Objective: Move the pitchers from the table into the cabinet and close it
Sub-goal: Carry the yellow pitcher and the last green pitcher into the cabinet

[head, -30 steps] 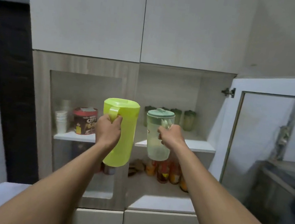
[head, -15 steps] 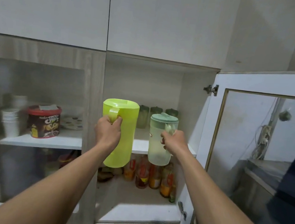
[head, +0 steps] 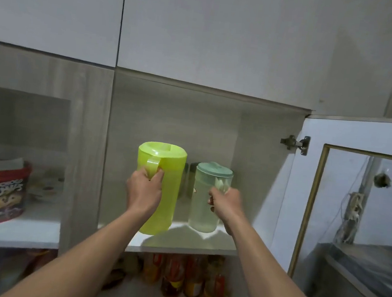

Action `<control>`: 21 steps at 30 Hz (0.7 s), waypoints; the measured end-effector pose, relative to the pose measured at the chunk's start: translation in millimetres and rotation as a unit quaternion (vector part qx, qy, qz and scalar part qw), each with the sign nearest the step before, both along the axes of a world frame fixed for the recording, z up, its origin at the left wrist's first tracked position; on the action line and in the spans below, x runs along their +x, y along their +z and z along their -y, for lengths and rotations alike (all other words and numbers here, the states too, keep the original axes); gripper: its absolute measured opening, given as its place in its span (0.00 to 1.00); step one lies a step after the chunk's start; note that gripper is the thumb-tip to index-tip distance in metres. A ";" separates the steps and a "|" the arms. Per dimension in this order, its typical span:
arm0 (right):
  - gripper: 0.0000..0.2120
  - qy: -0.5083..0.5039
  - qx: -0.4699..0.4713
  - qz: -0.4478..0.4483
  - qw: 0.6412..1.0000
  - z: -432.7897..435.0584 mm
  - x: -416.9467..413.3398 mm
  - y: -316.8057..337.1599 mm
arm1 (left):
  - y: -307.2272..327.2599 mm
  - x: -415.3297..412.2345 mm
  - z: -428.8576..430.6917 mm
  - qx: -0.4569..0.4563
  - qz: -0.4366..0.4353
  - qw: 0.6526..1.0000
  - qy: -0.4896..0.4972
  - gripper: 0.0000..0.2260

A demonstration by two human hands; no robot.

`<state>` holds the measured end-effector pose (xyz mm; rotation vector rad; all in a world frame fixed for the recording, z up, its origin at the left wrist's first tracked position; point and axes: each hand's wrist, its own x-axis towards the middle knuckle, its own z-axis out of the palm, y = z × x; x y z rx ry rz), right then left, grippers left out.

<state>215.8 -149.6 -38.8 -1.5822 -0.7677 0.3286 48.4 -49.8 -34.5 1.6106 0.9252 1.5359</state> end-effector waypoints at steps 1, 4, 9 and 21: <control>0.05 0.001 0.002 -0.001 1.000 -11.3 8.0 0.3 | -0.6 9.6 -11.1 0.002 -0.004 1.000 -0.002 0.18; 0.05 -0.002 0.000 -0.005 1.000 -40.7 31.2 -4.5 | -7.6 33.7 -38.8 -0.004 -0.014 1.000 -0.004 0.17; 0.08 -0.009 -0.005 -0.016 1.000 -97.5 71.3 -24.1 | -25.0 73.9 -90.4 -0.009 -0.019 1.000 0.004 0.16; 0.06 -0.010 -0.049 -0.019 0.999 -190.6 154.0 -73.8 | -65.8 159.6 -162.5 -0.065 -0.043 0.997 0.020 0.16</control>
